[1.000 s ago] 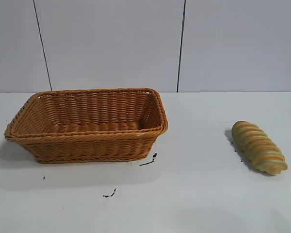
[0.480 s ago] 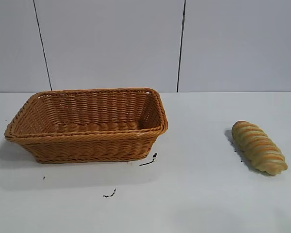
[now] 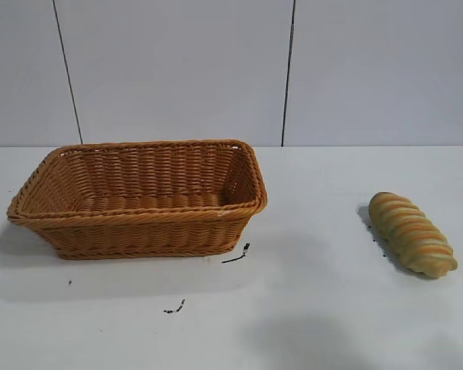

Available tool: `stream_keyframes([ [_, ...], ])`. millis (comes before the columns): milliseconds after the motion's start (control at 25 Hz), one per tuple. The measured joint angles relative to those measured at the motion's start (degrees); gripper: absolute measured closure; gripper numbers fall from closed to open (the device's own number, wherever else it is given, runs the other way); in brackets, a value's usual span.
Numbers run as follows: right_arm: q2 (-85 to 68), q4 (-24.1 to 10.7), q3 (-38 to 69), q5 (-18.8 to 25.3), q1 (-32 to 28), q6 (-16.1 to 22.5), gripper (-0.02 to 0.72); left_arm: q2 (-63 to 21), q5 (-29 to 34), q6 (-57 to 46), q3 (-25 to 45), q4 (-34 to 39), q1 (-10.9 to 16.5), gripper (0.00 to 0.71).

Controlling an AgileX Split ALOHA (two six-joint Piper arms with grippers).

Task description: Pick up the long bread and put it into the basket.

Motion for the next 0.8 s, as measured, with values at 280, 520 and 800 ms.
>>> stream_keyframes([
  [280,23.9,-0.5,-14.3,-0.8,0.4,-0.6,0.01,0.0,0.0,0.0,0.0,0.0,0.0,0.014],
  [520,35.6,-1.6,-20.7,-2.3,3.7,0.1,0.01,0.0,0.0,0.0,0.0,0.0,0.0,0.014],
  [800,45.1,-1.6,-23.7,-7.1,3.8,1.7,0.01,0.0,0.0,0.0,0.0,0.0,0.0,0.014],
])
